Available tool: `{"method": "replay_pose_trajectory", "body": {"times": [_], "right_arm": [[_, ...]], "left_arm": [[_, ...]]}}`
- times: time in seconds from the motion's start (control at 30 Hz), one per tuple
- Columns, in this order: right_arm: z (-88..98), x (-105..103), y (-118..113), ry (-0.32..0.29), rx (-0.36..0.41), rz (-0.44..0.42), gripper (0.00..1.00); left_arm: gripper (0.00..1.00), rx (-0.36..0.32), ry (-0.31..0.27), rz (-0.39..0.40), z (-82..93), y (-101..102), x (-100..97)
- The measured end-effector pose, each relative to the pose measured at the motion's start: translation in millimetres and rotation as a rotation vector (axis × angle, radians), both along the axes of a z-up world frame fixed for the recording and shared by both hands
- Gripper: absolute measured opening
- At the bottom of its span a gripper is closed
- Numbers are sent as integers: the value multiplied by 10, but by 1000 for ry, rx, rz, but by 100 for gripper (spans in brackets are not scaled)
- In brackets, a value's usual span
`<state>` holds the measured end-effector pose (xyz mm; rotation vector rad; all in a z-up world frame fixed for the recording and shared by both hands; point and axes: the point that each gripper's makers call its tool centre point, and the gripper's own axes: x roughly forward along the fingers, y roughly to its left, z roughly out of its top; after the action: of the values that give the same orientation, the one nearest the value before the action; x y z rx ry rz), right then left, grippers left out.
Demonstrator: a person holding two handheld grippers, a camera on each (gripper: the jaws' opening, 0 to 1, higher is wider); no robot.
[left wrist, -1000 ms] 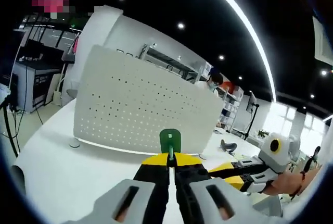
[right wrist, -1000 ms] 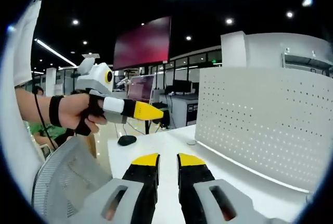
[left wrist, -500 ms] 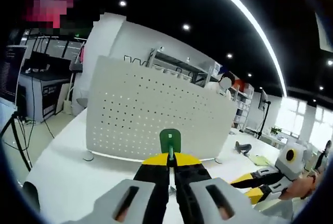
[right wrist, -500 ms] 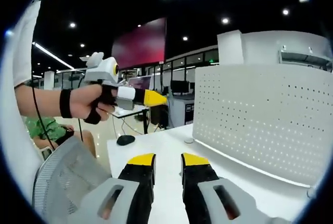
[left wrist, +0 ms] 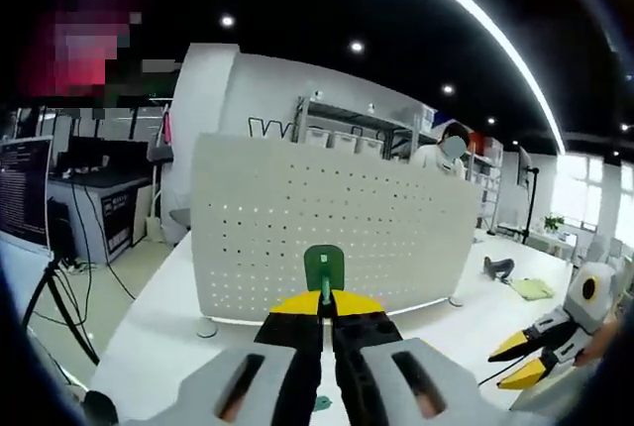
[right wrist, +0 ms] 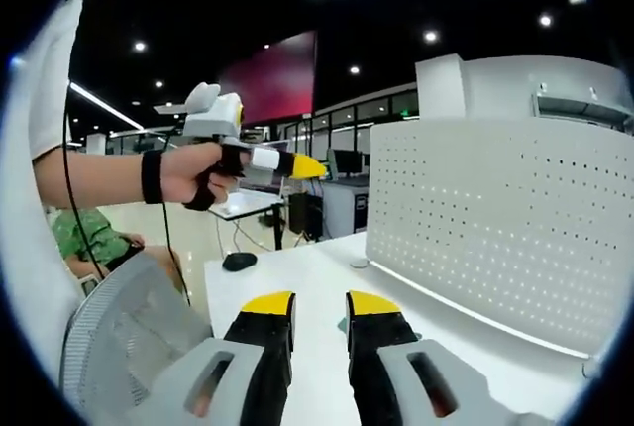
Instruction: Insert the hook assembly into the mounting plate slot until the hook locks in place.
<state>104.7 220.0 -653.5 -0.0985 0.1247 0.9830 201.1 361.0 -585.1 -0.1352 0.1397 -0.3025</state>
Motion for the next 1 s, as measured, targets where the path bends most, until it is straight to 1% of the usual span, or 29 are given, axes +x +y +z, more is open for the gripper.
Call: {"method": "replay_pose_trajectory", "body": {"times": [0.1, 0.13, 0.2, 0.27, 0.3, 0.33, 0.37, 0.43, 0.47, 0.6, 0.63, 0.8, 1.0], "right_arm": [[6, 0, -5, -1, 5, -5, 20], [9, -2, -7, -2, 8, -7, 20], [5, -10, -12, 1, 10, -10, 20], [-18, -19, -19, 4, 5, -11, 20], [-27, -30, -20, 4, 3, -8, 20], [-26, -38, -21, 2, 4, -6, 21], [-22, -40, -26, -3, 5, -8, 21], [-52, -31, -48, 3, -8, -16, 21], [-58, -28, -56, 5, -9, -19, 21], [-58, -8, -90, 9, 3, -30, 21], [-58, -5, -94, 8, 2, -31, 21], [-62, 17, -109, 5, -1, -39, 21], [-49, 21, -128, 5, 6, -51, 22]], "left_arm": [[2, 12, 10, 8, -21, 6, 64], [2, 27, 10, 14, -26, 22, 101], [2, 25, 18, 22, -29, 47, 152], [2, 41, 12, 40, -15, 80, 205], [2, 38, 13, 39, -5, 84, 231], [2, 46, -2, 38, 20, 88, 260], [2, 56, -6, 43, 23, 97, 283], [2, 52, 1, 45, 26, 115, 320], [2, 56, -5, 50, 35, 128, 341], [2, 46, -11, 62, 68, 175, 447], [2, 48, -4, 66, 61, 185, 481], [2, 72, -3, 74, 59, 203, 564], [2, 69, 1, 86, 66, 264, 652]]}}
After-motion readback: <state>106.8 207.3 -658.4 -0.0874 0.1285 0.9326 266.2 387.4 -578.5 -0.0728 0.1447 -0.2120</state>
